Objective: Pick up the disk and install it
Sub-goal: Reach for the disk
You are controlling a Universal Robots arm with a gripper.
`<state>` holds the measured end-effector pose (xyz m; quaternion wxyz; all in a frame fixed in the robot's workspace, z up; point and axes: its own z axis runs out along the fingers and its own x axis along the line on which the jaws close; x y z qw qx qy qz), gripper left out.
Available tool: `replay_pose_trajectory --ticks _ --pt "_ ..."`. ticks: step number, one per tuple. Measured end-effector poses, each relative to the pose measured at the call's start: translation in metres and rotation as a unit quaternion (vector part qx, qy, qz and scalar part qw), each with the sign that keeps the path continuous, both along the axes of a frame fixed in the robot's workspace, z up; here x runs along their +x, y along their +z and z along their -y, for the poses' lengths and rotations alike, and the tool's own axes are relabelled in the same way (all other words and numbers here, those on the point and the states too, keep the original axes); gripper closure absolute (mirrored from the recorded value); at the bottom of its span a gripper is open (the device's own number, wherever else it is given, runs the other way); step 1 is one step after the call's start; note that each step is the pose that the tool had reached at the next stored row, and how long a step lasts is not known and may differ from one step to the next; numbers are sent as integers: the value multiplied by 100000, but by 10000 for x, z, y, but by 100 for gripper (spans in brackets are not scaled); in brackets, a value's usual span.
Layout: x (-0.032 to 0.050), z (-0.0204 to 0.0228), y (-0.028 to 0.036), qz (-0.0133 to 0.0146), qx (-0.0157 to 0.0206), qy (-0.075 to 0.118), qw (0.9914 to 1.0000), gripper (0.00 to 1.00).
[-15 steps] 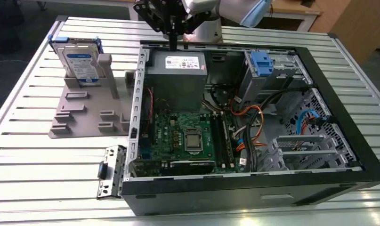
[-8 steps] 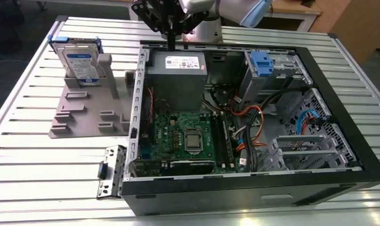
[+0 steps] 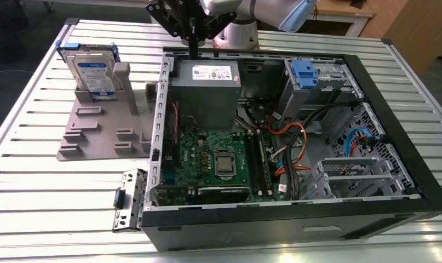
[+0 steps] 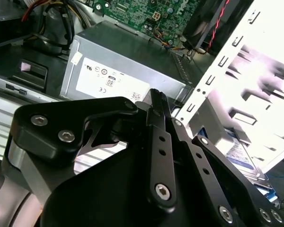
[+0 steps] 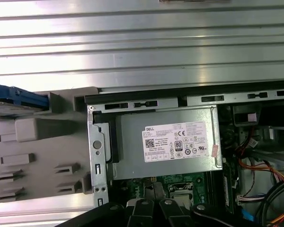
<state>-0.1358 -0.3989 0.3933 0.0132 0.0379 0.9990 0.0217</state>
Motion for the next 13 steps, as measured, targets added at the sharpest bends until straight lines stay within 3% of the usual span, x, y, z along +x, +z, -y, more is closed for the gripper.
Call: replay_pose_trajectory --ticks 13 --pt "-128 0 0 6 3 2 100000 90"
